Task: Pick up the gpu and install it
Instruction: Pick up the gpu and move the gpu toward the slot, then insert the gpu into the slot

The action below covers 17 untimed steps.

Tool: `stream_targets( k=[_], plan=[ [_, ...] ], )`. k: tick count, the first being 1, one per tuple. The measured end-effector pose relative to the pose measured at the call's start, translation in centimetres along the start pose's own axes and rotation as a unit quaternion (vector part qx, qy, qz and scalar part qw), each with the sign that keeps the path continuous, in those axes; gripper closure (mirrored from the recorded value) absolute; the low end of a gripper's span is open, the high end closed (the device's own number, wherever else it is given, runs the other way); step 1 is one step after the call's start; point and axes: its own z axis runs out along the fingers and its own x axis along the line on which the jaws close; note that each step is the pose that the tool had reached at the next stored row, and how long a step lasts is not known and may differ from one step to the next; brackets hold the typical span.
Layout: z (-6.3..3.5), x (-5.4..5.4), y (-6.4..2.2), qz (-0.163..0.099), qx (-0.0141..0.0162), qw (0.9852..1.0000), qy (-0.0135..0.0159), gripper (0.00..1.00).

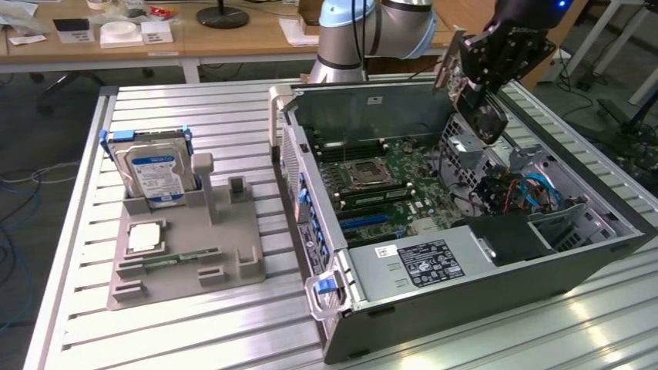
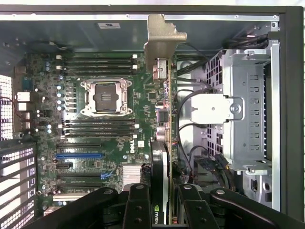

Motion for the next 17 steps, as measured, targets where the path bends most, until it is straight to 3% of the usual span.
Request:
stream_targets(
  k=[17],
  plan=[
    [0.0,-0.21,0.01,0.0,0.0,1.0,0.0,0.73]
  ],
)
